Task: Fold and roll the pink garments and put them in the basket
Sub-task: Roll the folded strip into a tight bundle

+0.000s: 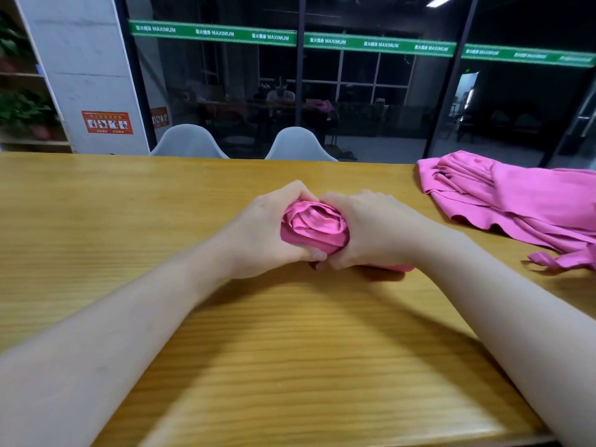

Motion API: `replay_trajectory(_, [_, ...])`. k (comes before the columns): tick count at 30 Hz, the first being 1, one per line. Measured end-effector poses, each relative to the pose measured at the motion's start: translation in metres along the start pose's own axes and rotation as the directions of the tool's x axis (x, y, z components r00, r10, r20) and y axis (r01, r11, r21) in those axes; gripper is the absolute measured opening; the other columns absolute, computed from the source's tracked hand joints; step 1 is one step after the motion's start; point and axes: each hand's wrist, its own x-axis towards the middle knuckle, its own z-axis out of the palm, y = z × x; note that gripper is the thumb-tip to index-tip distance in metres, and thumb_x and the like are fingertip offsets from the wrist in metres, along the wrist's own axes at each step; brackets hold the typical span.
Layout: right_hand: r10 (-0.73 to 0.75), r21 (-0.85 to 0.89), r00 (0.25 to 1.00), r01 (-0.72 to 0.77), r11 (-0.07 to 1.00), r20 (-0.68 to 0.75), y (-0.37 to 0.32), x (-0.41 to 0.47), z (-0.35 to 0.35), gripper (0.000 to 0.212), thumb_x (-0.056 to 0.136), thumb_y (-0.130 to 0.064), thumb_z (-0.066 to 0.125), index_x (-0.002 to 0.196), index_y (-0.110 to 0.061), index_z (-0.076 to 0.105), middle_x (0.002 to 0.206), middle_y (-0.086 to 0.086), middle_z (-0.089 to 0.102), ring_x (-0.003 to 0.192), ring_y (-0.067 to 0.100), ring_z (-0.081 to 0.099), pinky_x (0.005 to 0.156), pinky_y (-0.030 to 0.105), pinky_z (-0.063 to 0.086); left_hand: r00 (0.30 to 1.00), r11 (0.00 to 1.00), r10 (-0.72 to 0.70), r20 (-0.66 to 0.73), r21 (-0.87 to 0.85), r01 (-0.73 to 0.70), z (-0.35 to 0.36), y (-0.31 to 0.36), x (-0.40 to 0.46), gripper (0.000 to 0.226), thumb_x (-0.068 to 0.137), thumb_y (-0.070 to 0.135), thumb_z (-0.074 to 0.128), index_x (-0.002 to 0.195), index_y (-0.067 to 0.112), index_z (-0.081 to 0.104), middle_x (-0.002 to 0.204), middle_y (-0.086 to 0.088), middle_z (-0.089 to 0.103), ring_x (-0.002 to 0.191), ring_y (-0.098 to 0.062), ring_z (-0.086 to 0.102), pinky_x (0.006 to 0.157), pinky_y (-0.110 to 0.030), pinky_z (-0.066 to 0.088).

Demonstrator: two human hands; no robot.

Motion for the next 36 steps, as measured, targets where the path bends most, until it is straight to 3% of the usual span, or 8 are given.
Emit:
replay_trajectory(5, [0.058, -0.033, 0.992, -0.062, 0.998, -0.11, 0.01, 0.006, 0.006, 0.058, 0.064, -0.073, 0.075, 0.1, -0.033, 0.053, 0.086, -0.014, 0.062, 0.081, 0.017, 0.058, 0.069, 0.037, 0.048, 0.956, 0.949, 0.217, -0.199, 0.273, -0.159, -0.019, 0.007, 0.007, 0.058, 0.076, 0.053, 0.083, 0.127, 0.034, 0.061, 0.123, 0.009, 0.047, 0.118, -0.017, 0.044, 0.102, -0.026, 0.037])
replay_trajectory(9, [0.08, -0.021, 0.985, -0.084, 0.996, -0.156, 0.012, 0.005, 0.007, 0.055, 0.067, -0.071, 0.074, 0.099, -0.032, 0.052, 0.083, -0.013, 0.06, 0.078, 0.018, 0.057, 0.065, 0.037, 0.043, 0.95, 0.921, 0.263, -0.169, 0.336, -0.195, -0.011, 0.006, 0.006, 0.034, 0.084, 0.036, 0.082, 0.117, 0.035, 0.073, 0.121, 0.009, 0.046, 0.112, -0.018, 0.042, 0.105, -0.015, 0.028])
replay_trajectory(14, [0.08, -0.003, 0.983, -0.081, 0.997, -0.165, 0.009, 0.005, 0.008, 0.052, 0.068, -0.072, 0.071, 0.099, -0.034, 0.053, 0.082, -0.013, 0.061, 0.076, 0.016, 0.058, 0.065, 0.037, 0.045, 0.924, 0.872, 0.337, -0.181, 0.43, -0.234, -0.006, 0.006, 0.009, 0.017, 0.087, 0.033, 0.08, 0.101, 0.024, 0.076, 0.113, 0.005, 0.052, 0.102, -0.019, 0.044, 0.097, -0.024, 0.036])
replay_trajectory(18, [0.088, 0.001, 0.98, -0.089, 0.996, -0.18, 0.006, 0.004, 0.007, 0.051, 0.069, -0.07, 0.072, 0.098, -0.033, 0.053, 0.082, -0.013, 0.061, 0.074, 0.015, 0.058, 0.065, 0.037, 0.046, 0.917, 0.872, 0.349, -0.194, 0.426, -0.242, -0.008, 0.01, 0.009, 0.015, 0.09, 0.03, 0.077, 0.085, 0.018, 0.07, 0.107, 0.005, 0.053, 0.099, -0.014, 0.043, 0.091, -0.022, 0.036])
replay_trajectory(23, [0.148, 0.012, 0.964, -0.149, 0.989, -0.222, 0.01, 0.006, 0.008, 0.051, 0.072, -0.071, 0.069, 0.088, -0.028, 0.047, 0.08, -0.011, 0.057, 0.074, 0.019, 0.056, 0.063, 0.039, 0.042, 0.932, 0.889, 0.33, -0.147, 0.38, -0.255, -0.008, 0.012, 0.007, 0.022, 0.095, 0.033, 0.071, 0.082, 0.018, 0.061, 0.095, 0.006, 0.053, 0.09, -0.016, 0.045, 0.083, -0.026, 0.042])
replay_trajectory(27, [0.231, 0.04, 0.934, -0.229, 0.973, -0.272, 0.022, 0.009, 0.007, 0.059, 0.068, -0.078, 0.06, 0.099, -0.028, 0.052, 0.088, -0.009, 0.059, 0.081, 0.024, 0.057, 0.066, 0.037, 0.04, 0.942, 0.898, 0.318, -0.108, 0.353, -0.263, 0.0, 0.017, 0.007, 0.029, 0.096, 0.037, 0.068, 0.076, 0.02, 0.056, 0.09, 0.011, 0.052, 0.088, -0.016, 0.043, 0.082, -0.025, 0.039])
replay_trajectory(32, [0.23, 0.045, 0.933, -0.227, 0.973, -0.278, 0.023, 0.009, 0.009, 0.068, 0.068, -0.083, 0.06, 0.106, -0.027, 0.053, 0.092, -0.008, 0.061, 0.084, 0.025, 0.058, 0.067, 0.038, 0.04, 0.965, 0.952, 0.254, -0.069, 0.193, -0.237, -0.001, 0.022, 0.005, 0.024, 0.083, 0.026, 0.084, 0.082, 0.019, 0.062, 0.105, 0.009, 0.058, 0.105, -0.018, 0.05, 0.095, -0.021, 0.038])
replay_trajectory(36, [0.213, 0.033, 0.936, -0.213, 0.977, -0.28, 0.021, 0.007, 0.008, 0.077, 0.067, -0.086, 0.061, 0.12, -0.03, 0.052, 0.096, -0.007, 0.061, 0.083, 0.023, 0.054, 0.068, 0.038, 0.039, 0.953, 0.946, 0.293, -0.076, 0.17, -0.278, -0.005, 0.025, 0.004, 0.015, 0.084, 0.012, 0.081, 0.089, 0.013, 0.067, 0.111, 0.006, 0.064, 0.11, -0.016, 0.055, 0.097, -0.022, 0.043])
